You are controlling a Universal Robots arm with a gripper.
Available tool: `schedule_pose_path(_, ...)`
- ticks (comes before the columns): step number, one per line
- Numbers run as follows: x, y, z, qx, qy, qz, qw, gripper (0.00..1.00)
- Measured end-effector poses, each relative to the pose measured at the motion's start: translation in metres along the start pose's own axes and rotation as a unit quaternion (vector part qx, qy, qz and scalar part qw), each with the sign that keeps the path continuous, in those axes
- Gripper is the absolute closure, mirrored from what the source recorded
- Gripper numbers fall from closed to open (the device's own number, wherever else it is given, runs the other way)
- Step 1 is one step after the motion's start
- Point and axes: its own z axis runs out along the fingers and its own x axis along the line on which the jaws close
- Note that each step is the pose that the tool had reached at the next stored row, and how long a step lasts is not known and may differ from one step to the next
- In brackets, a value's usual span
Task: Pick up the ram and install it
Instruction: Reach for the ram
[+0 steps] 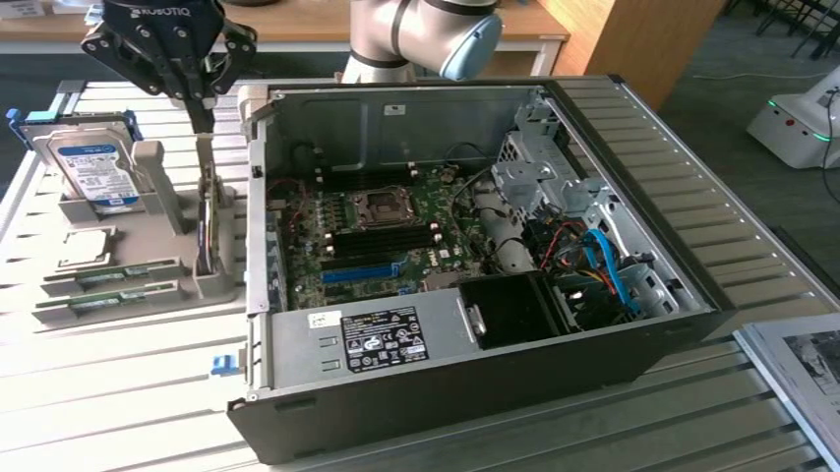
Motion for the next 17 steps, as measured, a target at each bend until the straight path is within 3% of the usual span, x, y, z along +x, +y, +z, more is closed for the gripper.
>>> schedule_pose_path(17,0.027,-0.0020,0.0002,0.0000,0.0000,0.000,1.0000,0.90)
